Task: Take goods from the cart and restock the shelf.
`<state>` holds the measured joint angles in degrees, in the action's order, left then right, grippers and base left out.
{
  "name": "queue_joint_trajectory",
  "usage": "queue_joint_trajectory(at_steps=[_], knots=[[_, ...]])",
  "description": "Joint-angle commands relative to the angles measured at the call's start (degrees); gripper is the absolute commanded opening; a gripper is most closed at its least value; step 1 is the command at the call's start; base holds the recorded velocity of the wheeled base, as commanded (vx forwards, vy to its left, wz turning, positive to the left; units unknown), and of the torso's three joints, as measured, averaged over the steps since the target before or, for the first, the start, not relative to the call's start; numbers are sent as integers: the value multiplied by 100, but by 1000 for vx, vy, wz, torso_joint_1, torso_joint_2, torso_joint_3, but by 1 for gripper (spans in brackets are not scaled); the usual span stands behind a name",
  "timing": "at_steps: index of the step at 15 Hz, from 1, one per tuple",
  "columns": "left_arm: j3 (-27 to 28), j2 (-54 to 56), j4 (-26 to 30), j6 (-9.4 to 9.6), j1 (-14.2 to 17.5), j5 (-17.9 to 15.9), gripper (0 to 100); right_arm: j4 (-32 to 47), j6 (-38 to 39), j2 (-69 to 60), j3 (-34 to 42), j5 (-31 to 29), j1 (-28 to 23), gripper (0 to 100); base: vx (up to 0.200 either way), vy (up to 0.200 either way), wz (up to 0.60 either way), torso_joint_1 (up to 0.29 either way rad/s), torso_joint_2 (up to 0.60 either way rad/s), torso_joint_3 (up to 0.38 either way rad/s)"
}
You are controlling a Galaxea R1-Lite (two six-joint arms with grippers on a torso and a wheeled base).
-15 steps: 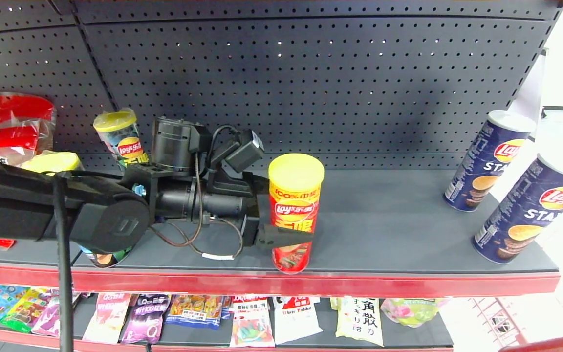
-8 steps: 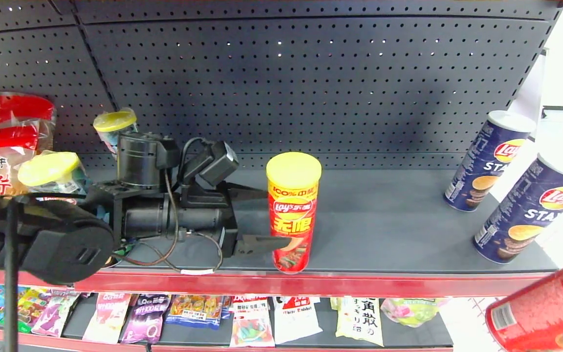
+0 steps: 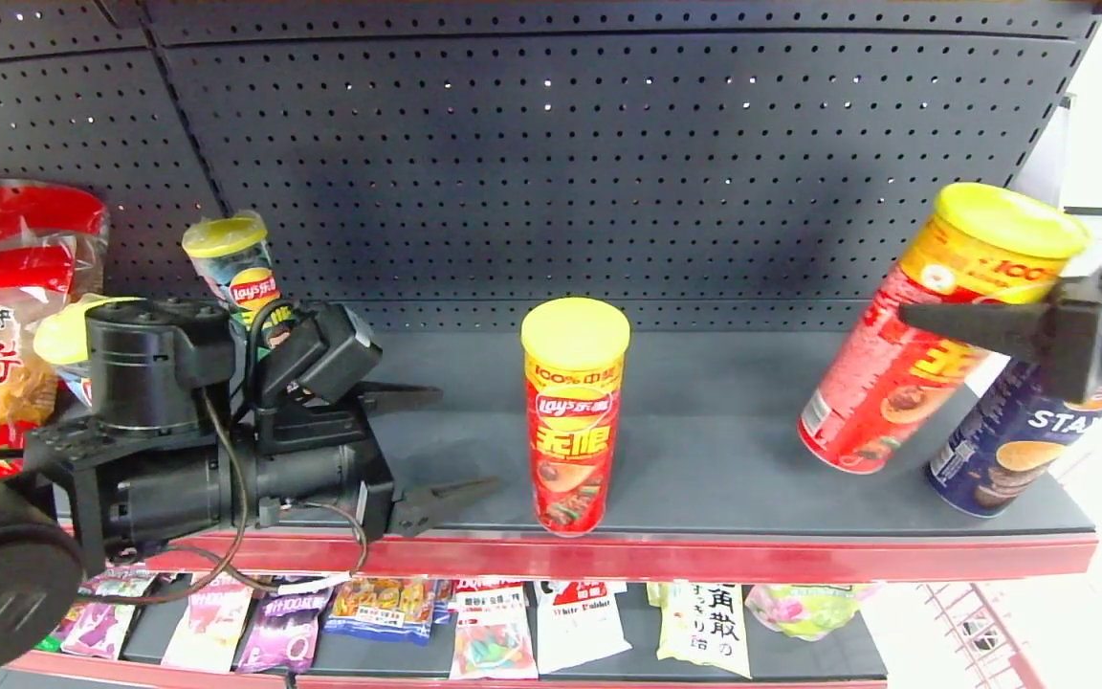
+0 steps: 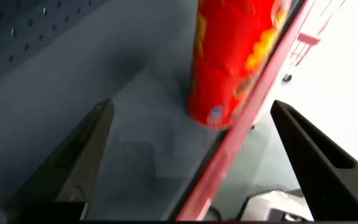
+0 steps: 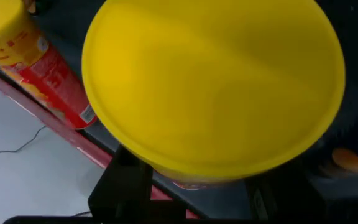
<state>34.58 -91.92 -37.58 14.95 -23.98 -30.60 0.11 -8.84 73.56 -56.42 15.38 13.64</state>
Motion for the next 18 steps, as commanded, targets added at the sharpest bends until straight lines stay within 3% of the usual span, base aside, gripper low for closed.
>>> queue_joint_trajectory(at_steps=[1,5,8,10,13,18], knots=[[-461,438,-30,-27,16,63,100,-46,-162,1178,-730,0,394,0,0,0,0,0,0,0],[-1103,1044,-21,-44,-2,133,100,-29,-153,2312,-1855,0,939,0,0,0,0,0,0,0],[-1349,1475,5,-343,-10,397,100,-29,-162,2910,-2462,8,1299,0,0,0,0,0,0,0],[-1534,1668,5,-361,-10,485,100,-11,-162,3288,-2884,8,1457,0,0,0,0,0,0,0],[-1780,1923,14,-361,-10,555,100,-11,-162,3525,-3007,8,1527,0,0,0,0,0,0,0],[-1753,2011,155,-361,-10,625,100,-37,-153,3903,-3376,17,1598,0,0,0,0,0,0,0]])
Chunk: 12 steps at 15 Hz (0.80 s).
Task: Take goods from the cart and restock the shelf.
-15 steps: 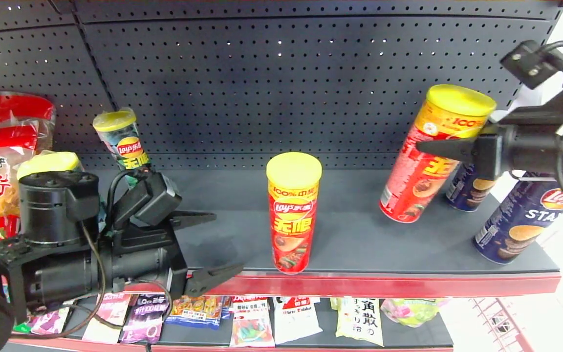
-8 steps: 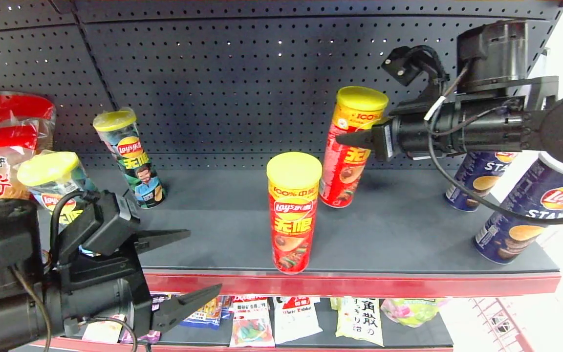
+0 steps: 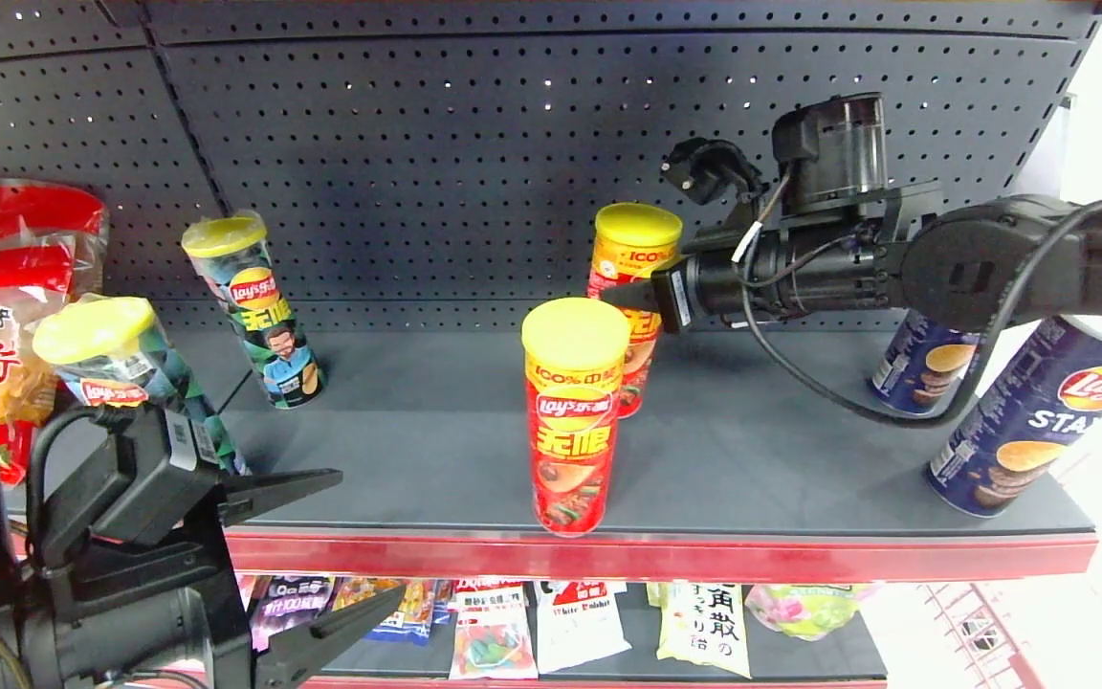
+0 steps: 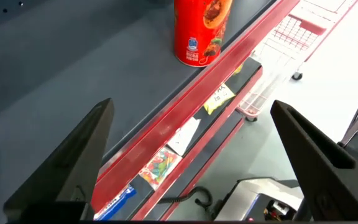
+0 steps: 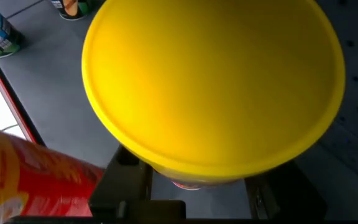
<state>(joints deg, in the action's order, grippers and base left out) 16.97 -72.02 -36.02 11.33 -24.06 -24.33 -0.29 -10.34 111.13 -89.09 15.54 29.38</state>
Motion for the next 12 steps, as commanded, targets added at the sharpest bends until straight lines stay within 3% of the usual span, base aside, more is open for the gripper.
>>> queue_joint_trajectory(at_steps=[1,9,10,12], knots=[[8,22,-1,1,-2,-1,100,3,5,199,-135,1,33,0,0,0,0,0,0,0],[17,22,-1,1,7,34,100,-6,14,445,-346,-7,156,0,0,0,0,0,0,0],[17,22,-1,1,-2,34,100,-6,14,445,-311,-7,165,100,0,0,0,0,0,0],[8,4,-1,1,-2,34,100,-15,23,418,-267,-16,165,100,0,0,0,0,0,0]])
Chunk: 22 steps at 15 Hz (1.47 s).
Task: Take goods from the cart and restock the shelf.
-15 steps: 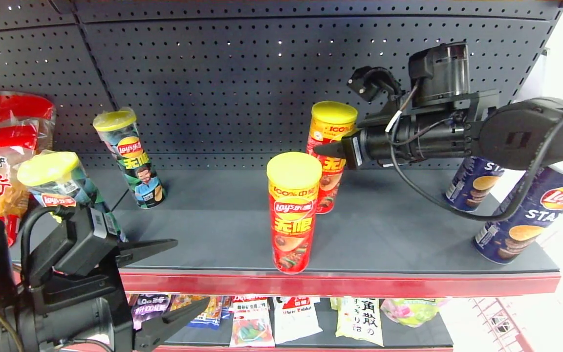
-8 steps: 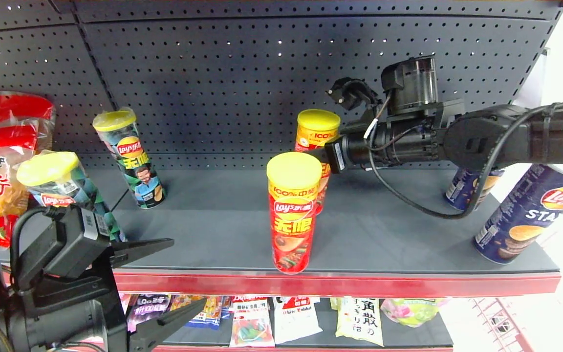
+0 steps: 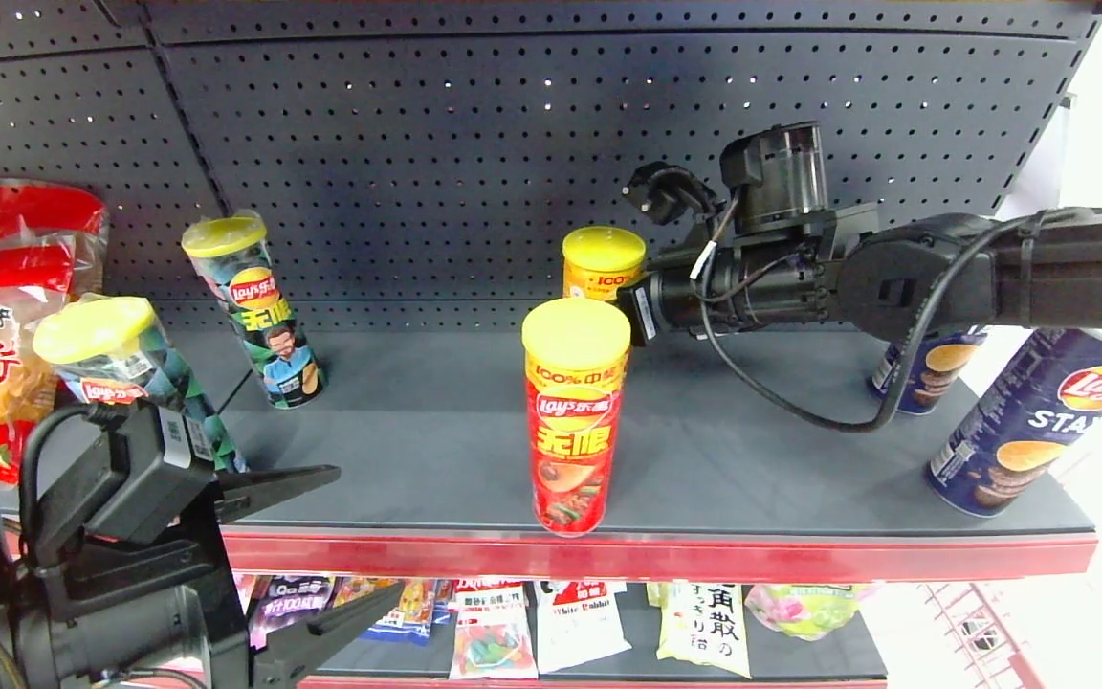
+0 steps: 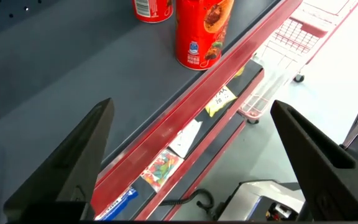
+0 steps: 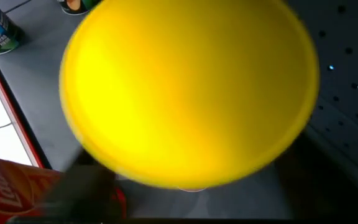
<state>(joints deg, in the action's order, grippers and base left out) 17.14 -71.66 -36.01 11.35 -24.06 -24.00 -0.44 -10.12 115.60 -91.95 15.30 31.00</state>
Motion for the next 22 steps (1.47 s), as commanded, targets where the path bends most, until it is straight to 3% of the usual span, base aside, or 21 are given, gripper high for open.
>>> queue_joint_trajectory(at_steps=[1,7,9,12,14,19,22], knots=[[-9,-33,-2,-1,-2,1,100,0,1,-38,20,-9,2,100,0,0,0,0,0,0],[-35,-112,-2,-1,7,18,100,0,265,-829,907,-308,-59,100,0,0,0,0,0,0],[0,-349,-20,-1,7,300,100,18,344,-1304,1373,-502,-147,100,0,0,0,0,0,0],[237,-709,-46,-1,7,432,100,44,353,-2121,2331,-1047,-288,100,0,0,0,0,0,0],[395,-973,-38,-1,7,660,100,35,361,-2762,2964,-1073,-288,100,0,0,0,0,0,0],[817,-1738,-46,43,-2,757,100,18,361,-4898,4449,-897,187,100,0,0,0,0,0,0],[1099,-2230,-46,52,-2,836,100,53,423,-5883,5117,-959,46,100,0,0,0,0,0,0]])
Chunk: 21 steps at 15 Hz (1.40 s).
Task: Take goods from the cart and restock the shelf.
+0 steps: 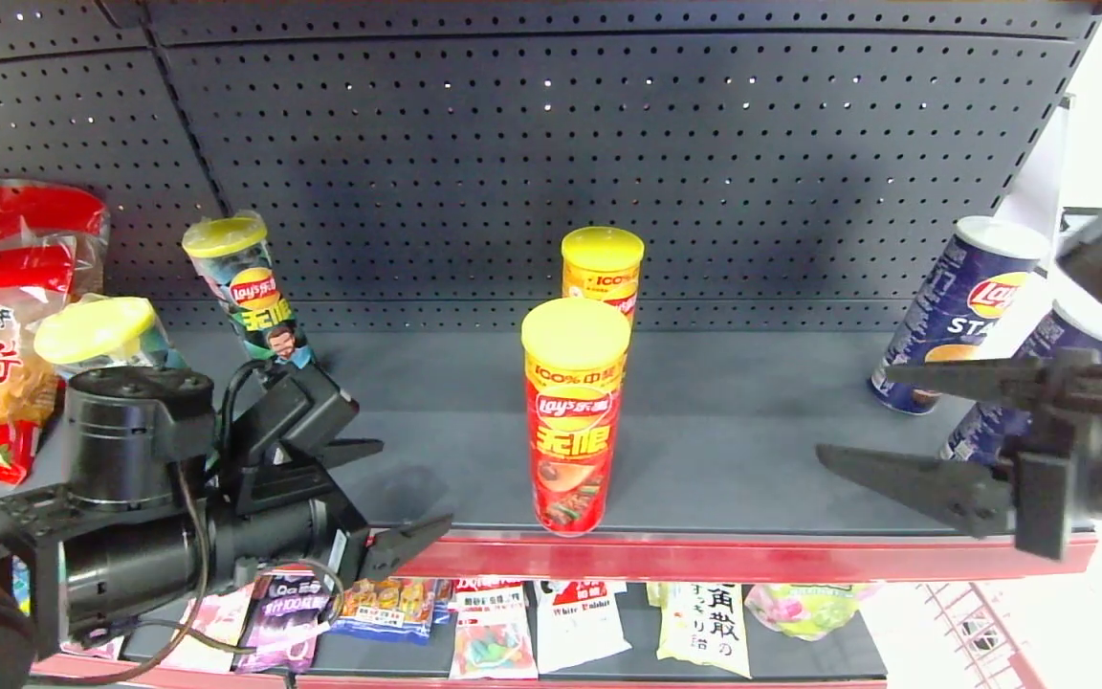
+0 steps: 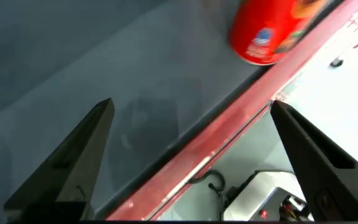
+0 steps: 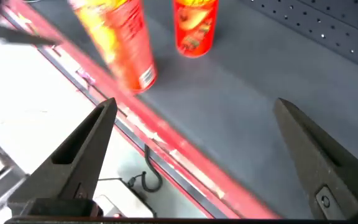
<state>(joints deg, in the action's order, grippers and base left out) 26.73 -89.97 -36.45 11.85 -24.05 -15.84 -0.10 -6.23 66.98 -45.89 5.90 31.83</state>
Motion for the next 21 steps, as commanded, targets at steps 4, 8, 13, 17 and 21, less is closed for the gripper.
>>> queue_joint_trajectory(at_steps=[4,8,13,17,21], knots=[[473,-838,-2,2,-161,45,100,62,192,-1635,844,-1,-722,100,0,0,0,0,0,0],[860,-1199,-2,2,-284,63,100,62,333,-1688,836,-1,-854,100,0,0,0,0,0,0],[1211,-1445,6,2,-293,63,100,62,350,-1679,853,-10,-854,100,0,0,0,0,0,0],[1308,-1541,-2,2,-363,63,100,62,350,-1670,888,-10,-854,100,0,0,0,0,0,0],[1414,-1664,-2,-7,-451,63,100,62,350,-1670,888,-10,-854,100,0,0,0,0,0,0]])
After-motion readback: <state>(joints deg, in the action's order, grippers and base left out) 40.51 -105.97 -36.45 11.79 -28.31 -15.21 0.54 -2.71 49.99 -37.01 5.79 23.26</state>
